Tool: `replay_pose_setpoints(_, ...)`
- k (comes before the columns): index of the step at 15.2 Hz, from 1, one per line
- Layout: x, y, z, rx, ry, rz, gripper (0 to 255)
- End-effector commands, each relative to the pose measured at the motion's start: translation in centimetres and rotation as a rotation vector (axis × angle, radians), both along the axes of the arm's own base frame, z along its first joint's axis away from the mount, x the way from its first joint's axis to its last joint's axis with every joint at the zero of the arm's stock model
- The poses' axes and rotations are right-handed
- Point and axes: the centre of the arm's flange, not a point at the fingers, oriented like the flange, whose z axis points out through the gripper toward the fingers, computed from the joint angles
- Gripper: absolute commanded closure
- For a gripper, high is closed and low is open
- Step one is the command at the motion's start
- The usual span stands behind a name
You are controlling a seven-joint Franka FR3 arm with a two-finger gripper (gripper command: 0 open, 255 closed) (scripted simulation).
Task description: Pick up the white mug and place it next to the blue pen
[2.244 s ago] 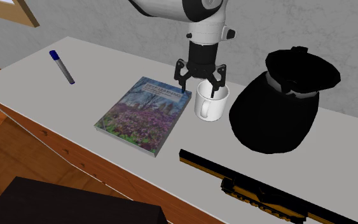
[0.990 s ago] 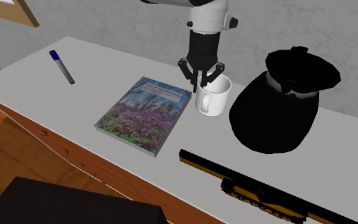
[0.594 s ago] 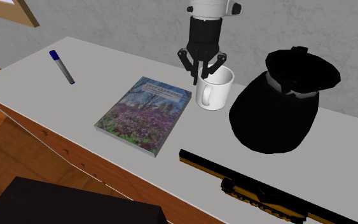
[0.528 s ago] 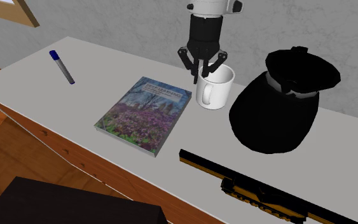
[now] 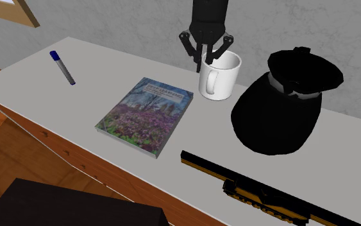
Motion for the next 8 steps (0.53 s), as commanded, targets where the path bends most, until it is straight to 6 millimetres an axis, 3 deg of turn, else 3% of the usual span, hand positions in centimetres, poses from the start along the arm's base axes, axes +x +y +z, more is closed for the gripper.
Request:
replay_pose_setpoints(1,0.0,-0.1,1.1,0.000,0.000,0.000,255)
replay_pose_setpoints(8,0.0,-0.1,4.8,0.000,0.000,0.000,255)
